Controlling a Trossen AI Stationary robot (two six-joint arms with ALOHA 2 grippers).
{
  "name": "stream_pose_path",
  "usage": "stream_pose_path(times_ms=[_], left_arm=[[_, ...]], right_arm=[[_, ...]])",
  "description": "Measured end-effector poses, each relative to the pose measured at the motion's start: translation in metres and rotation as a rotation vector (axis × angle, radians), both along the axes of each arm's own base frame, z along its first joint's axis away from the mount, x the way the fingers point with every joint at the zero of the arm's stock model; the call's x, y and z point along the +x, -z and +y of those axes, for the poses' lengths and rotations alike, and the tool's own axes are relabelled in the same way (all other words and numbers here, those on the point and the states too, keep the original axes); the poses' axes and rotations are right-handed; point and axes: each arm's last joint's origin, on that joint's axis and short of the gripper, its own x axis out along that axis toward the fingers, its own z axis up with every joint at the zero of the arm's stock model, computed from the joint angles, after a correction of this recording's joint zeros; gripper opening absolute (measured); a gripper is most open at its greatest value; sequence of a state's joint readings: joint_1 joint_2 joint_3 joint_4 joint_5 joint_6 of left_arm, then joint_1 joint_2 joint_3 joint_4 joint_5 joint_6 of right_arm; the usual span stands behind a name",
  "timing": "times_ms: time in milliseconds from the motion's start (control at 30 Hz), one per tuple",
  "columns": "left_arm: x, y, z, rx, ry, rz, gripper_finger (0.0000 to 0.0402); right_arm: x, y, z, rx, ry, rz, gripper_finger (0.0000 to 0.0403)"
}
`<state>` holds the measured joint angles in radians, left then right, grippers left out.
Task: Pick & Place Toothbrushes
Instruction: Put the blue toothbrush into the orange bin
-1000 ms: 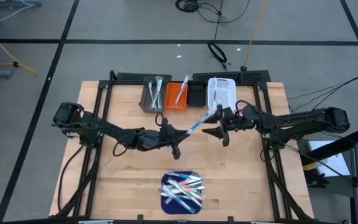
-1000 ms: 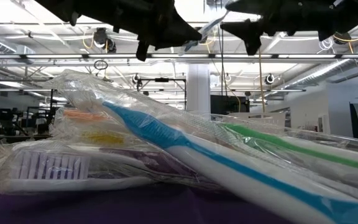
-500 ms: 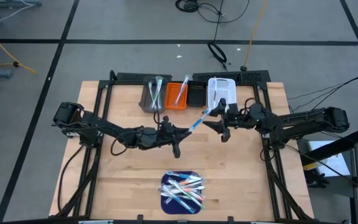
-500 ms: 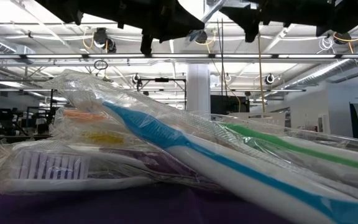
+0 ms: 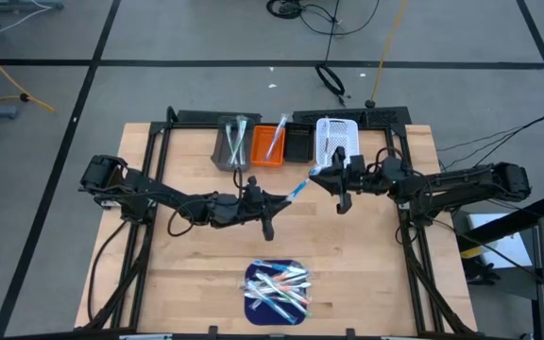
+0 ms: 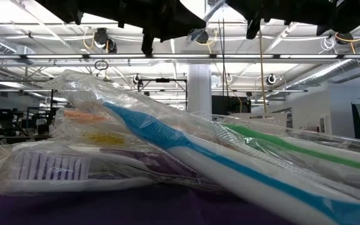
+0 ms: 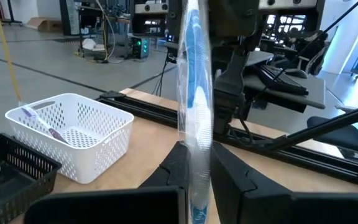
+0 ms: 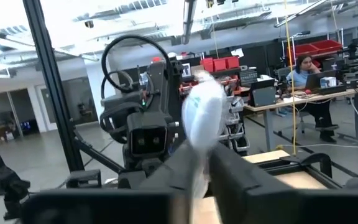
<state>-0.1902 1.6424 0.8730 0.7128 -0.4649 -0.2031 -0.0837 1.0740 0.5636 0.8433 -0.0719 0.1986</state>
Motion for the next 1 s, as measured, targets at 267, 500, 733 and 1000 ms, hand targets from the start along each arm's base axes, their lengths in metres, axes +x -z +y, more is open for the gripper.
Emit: stream_pose_path(times_ms=[267, 500, 733, 1000], left_arm=[[0.0, 0.001, 0.0, 0.038, -0.003, 0.018, 0.0063], [0.0, 0.001, 0.0, 0.056, -0.008, 0.027, 0.012], [0.0, 0.001, 0.001, 0.107, -0.036, 0.045, 0.0158], [-0.001, 0.006, 0.001, 0.1, -0.028, 0.09, 0.0159]], right_arm=[[0.0, 0.001, 0.0, -0.006, -0.003, 0.012, 0.0007], [0.001, 0.004, 0.0, -0.001, -0.003, 0.045, 0.0007], [0.003, 0.015, 0.0, 0.045, -0.009, 0.161, 0.0007], [0.003, 0.026, 0.0, 0.095, -0.012, 0.273, 0.0007]])
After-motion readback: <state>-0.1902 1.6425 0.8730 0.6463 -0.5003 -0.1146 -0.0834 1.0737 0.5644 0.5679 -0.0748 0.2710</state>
